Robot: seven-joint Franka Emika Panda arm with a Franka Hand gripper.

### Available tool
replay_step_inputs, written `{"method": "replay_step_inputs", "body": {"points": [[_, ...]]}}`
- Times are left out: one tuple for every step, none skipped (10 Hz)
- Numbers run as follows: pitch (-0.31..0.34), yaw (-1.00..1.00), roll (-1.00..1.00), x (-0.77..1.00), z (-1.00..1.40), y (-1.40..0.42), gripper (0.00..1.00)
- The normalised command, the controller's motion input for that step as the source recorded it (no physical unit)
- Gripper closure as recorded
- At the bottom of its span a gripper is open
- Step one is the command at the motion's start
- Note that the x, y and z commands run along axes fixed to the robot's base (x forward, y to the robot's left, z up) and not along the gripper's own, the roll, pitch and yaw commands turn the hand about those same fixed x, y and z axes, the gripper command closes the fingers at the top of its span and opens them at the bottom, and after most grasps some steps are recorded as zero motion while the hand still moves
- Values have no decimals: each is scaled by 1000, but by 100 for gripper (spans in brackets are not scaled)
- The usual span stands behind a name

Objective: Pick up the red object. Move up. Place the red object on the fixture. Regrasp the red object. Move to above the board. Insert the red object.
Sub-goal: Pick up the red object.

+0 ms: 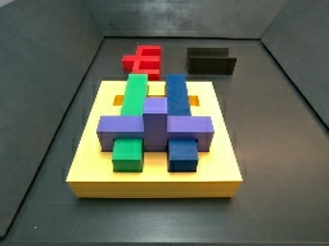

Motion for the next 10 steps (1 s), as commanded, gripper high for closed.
{"method": "replay_step_inputs", "body": {"points": [[0, 0, 9, 0, 0, 0, 0], [0, 0, -9, 0, 0, 0, 0], [-63, -91, -181, -57, -243, -23, 0], [-147, -417, -260, -231, -414, -203, 0], [-180, -703, -351, -243, -354, -63, 0], [-231, -703, -367, -297, -280, -26, 0], [-246, -706, -357, -314, -289, -23, 0], [-253, -697, -357, -334, -286, -17, 0], [-251, -680, -350, -377, -306, -3, 0], [-189, -634, -246, -437, -417, -54, 0]]}}
